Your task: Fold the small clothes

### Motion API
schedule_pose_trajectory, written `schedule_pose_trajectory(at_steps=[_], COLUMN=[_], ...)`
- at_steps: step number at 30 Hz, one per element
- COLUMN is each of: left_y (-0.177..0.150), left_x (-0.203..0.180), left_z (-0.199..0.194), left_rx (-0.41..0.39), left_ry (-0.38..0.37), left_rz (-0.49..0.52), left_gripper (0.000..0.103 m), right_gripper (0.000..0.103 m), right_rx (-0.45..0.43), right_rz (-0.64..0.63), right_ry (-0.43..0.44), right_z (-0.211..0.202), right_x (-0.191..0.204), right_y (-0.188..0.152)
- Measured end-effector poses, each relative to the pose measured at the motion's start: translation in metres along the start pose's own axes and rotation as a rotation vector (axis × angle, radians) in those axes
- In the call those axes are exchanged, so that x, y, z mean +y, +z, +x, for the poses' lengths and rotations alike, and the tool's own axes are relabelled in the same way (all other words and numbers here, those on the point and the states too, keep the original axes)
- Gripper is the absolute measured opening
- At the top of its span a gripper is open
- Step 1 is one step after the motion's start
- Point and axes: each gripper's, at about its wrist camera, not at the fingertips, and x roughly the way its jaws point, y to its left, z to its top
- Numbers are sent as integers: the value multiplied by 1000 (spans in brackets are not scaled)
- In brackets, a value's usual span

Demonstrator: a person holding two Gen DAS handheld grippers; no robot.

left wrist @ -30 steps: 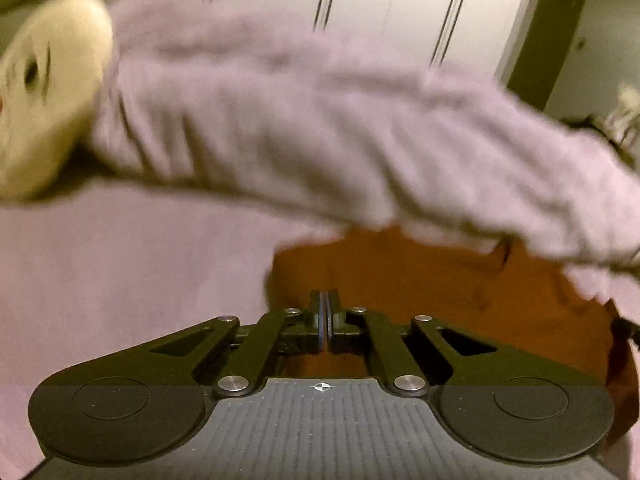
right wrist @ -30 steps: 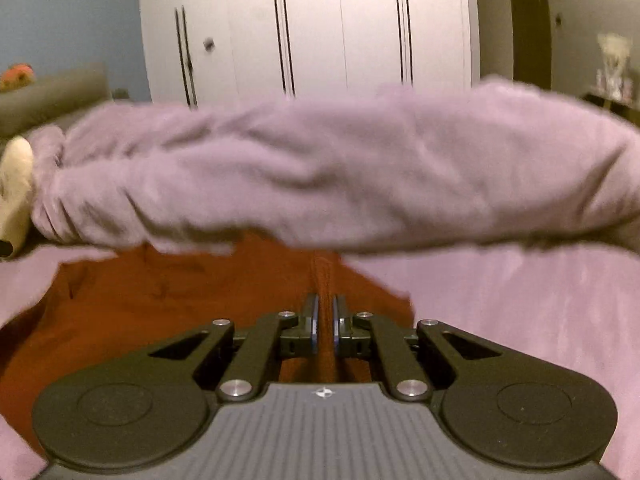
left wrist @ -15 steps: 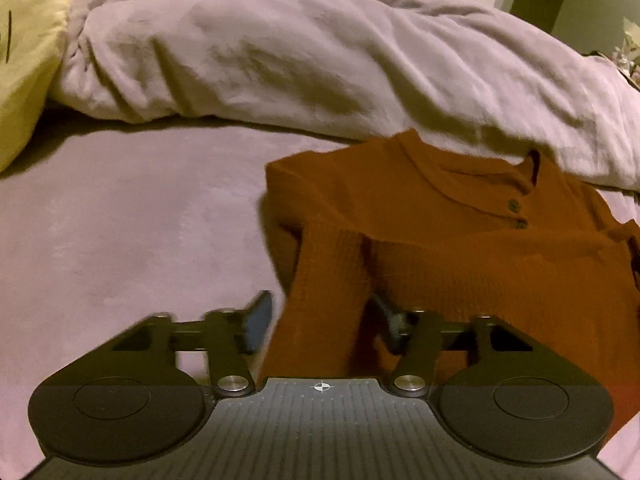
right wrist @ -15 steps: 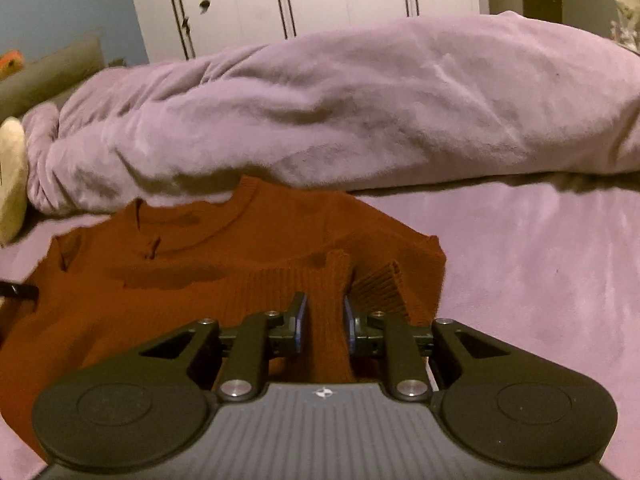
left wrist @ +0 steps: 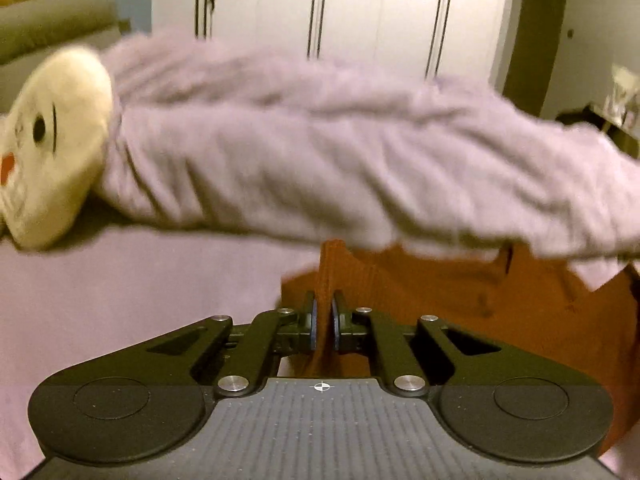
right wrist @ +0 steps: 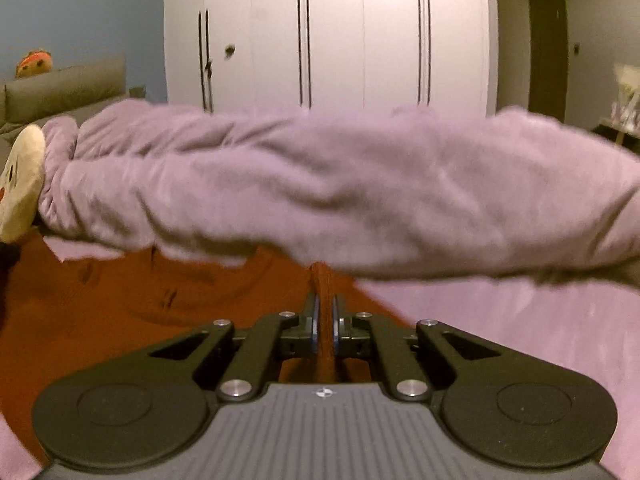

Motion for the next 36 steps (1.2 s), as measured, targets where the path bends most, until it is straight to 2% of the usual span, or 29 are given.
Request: schedule_pose_trajectory(at_steps=[2,4,10,12,14,15,16,17,19,21,24,27,30,32,33,34,35,36], left_y=[13,23,34,28,17,11,4,-4,-17,-26,-28,-23,-23,-25,-25,-25,-25,-24], left_x=[-6,-14,-29,-30,-29,-27,-24,-20,-18,-17,-12,1,11,15,16,17,16,15], left_z=[-1,6,49,68,83,88,91,92,89,87,88,99,107,114,116,117,116,113], left_rx=[-50,-68,-49,-15,22,49,87,107,120,132,126,169,200,234,246,247,236,214], left_ry=[40,80,175,218,259,256,229,207,195,173,166,123,80,50,36,42,57,72], left_rz=[25,49,66,55,57,61,63,59,74,94,76,1,-58,-77,-87,-95,-96,-89], left_gripper=[9,9,10,12,20,24,35,39,42,49,56,60,62,62,62,55,38,26], right_gripper=[5,5,0,0,0,0,0,4,20,43,43,44,43,43,31,19,9,9], right_rx=[-45,-59,-46,-6,16,26,38,51,86,121,153,178,189,218,229,232,230,216], right_rz=[-22,-51,-72,-31,-10,13,39,43,13,-16,-1,36,-2,-35,-46,-53,-56,-56], right_ry=[-45,-95,-235,-220,-202,-172,-125,-100,-80,-75,-82,-52,-30,-26,-24,-16,-13,-20], right_z=[1,10,52,64,68,65,61,58,57,61,71,83,97,106,110,110,110,109], right_x=[1,3,-1,-7,-8,-8,-9,-8,-6,-5,-7,-7,2,6,7,8,9,10], right_y=[8,16,34,35,32,29,24,19,8,0,-4,-1,2,2,1,0,0,1])
